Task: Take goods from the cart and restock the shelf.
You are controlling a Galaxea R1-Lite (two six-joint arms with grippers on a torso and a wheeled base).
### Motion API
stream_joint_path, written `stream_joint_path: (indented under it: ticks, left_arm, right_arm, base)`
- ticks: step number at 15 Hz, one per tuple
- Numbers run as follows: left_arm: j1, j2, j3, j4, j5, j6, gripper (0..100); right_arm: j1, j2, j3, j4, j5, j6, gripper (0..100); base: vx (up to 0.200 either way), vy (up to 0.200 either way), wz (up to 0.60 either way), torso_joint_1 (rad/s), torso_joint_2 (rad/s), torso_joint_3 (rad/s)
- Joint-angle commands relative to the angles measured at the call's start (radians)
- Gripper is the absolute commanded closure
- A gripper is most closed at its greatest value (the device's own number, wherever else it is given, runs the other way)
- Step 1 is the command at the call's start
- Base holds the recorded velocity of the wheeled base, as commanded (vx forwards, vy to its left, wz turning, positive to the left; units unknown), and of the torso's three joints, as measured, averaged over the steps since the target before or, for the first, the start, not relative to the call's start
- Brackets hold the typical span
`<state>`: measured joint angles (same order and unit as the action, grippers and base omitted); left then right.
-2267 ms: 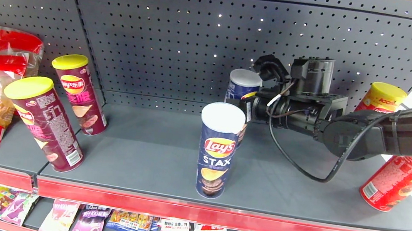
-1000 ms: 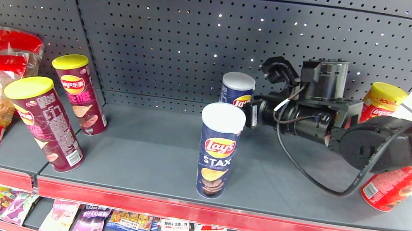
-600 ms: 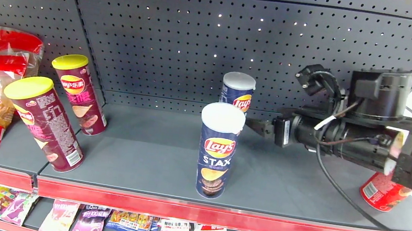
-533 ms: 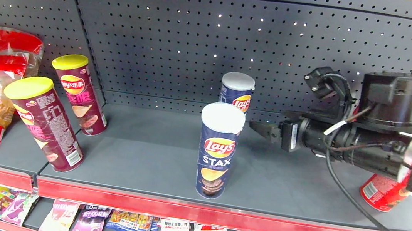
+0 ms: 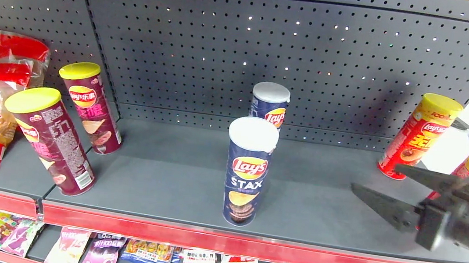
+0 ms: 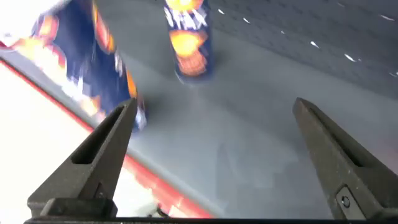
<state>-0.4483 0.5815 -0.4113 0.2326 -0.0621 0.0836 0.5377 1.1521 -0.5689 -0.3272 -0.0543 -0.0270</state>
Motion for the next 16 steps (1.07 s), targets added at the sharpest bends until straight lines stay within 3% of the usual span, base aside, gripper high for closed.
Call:
stream_joint_path:
  ticks: [1, 2, 3, 5, 7, 12, 16]
  left_arm:
    - [-0.001, 0.219, -0.104, -0.004, -0.002, -0.001, 0]
    - [-0.001, 0.245, -0.11, -0.006, -0.005, -0.001, 0]
    - [-0.001, 0.308, -0.107, -0.044, -0.008, -0.001, 0]
    - [-0.006, 0.422, -0.112, -0.159, -0.016, -0.004, 0]
    - [-0.046, 0.541, -0.124, -0.272, -0.024, -0.004, 0]
    - [-0.079, 0.753, -0.176, -0.305, -0.022, -0.007, 0]
    - [-0.138, 0.956, -0.311, -0.36, -0.012, -0.004, 0]
  right_arm:
    - [-0.027, -0.436, 0.116, 0.269, -0.099, -0.011, 0]
    - [-0.033, -0.491, 0.106, 0.343, -0.108, -0.01, 0]
    - [-0.065, -0.631, 0.086, 0.508, -0.125, -0.01, 0]
    - [-0.16, -0.767, 0.093, 0.611, -0.137, -0.004, 0]
    - [-0.251, -0.865, 0.126, 0.679, -0.13, -0.002, 0]
    - [-0.26, -0.985, 0.219, 0.695, -0.134, -0.004, 0]
    - [-0.272, -1.069, 0.276, 0.703, -0.145, -0.004, 0]
  base:
    - [0.0, 0.0, 0.0, 0.0, 0.0, 0.0]
    - [0.0, 0.0, 0.0, 0.0, 0.0, 0.0]
    - [0.0, 0.0, 0.0, 0.0, 0.0, 0.0]
    - [0.0, 0.0, 0.0, 0.0, 0.0, 0.0]
    - [0.0, 0.0, 0.0, 0.0, 0.0, 0.0]
    - [0.0, 0.0, 0.0, 0.0, 0.0, 0.0]
    - [0.0, 0.0, 0.0, 0.0, 0.0, 0.0]
